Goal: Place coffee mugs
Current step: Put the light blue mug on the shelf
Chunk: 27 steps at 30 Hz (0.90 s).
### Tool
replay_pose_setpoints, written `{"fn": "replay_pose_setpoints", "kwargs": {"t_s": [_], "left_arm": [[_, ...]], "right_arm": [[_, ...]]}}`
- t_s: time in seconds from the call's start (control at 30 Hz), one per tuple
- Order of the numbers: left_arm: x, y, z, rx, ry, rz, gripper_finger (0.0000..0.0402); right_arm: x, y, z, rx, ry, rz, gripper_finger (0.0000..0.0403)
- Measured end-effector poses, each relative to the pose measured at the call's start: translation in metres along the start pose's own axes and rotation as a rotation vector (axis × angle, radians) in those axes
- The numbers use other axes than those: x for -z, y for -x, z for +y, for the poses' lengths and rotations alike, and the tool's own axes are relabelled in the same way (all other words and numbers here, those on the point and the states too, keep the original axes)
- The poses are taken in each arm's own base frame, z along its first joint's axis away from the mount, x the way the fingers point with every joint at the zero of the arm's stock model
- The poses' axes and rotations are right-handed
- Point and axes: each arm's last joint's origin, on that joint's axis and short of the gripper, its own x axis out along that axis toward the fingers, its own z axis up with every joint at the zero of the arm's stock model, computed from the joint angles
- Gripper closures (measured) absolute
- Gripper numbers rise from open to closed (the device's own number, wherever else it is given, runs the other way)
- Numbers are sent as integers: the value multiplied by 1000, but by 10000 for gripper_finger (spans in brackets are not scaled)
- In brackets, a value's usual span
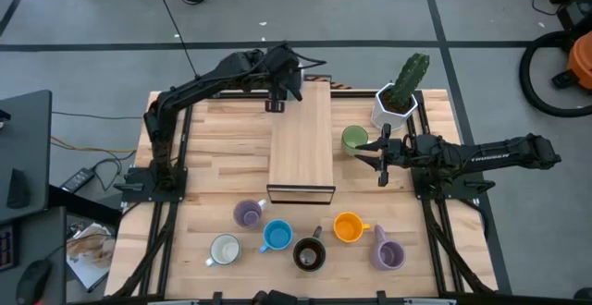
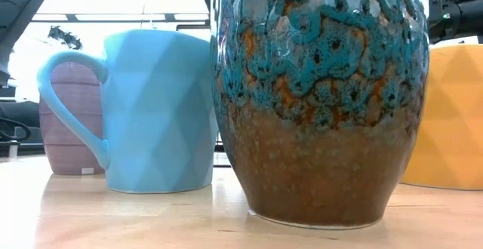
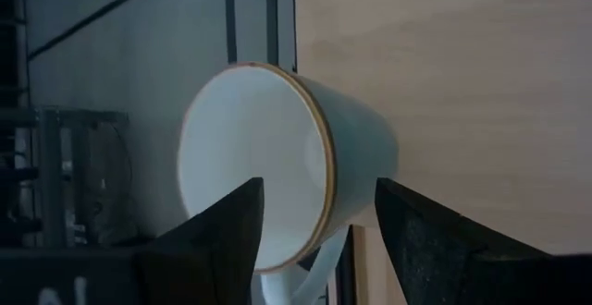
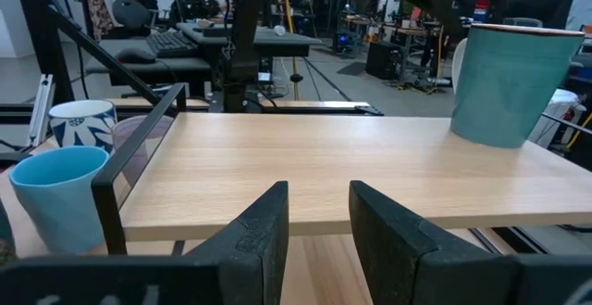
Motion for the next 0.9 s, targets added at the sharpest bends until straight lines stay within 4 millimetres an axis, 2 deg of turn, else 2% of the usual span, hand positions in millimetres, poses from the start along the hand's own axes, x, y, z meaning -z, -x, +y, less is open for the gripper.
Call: {"fn": "replay_pose_setpoints", "kwargs": {"t_s": [0.23,0.4,0.5,0.67,0.77,0.9], "left_arm": [[-4,48,-14,32,70,-84,186],[-4,84,-32,182,302,-146,186],[-3,99,-52,288,392,-86,186],[1,118,-95,405,445,143,186],[-10,128,-121,433,491,148,186],[-16,147,-150,462,466,138,186]], "right_arm": [[0,0,0,1,65,-3,281],[-5,0,-1,37,159,-49,281],[-9,1,-2,49,213,-82,281],[-21,1,-3,63,273,-129,281],[-29,-1,-4,59,298,-127,282],[-31,-2,-6,68,351,-122,284]]}}
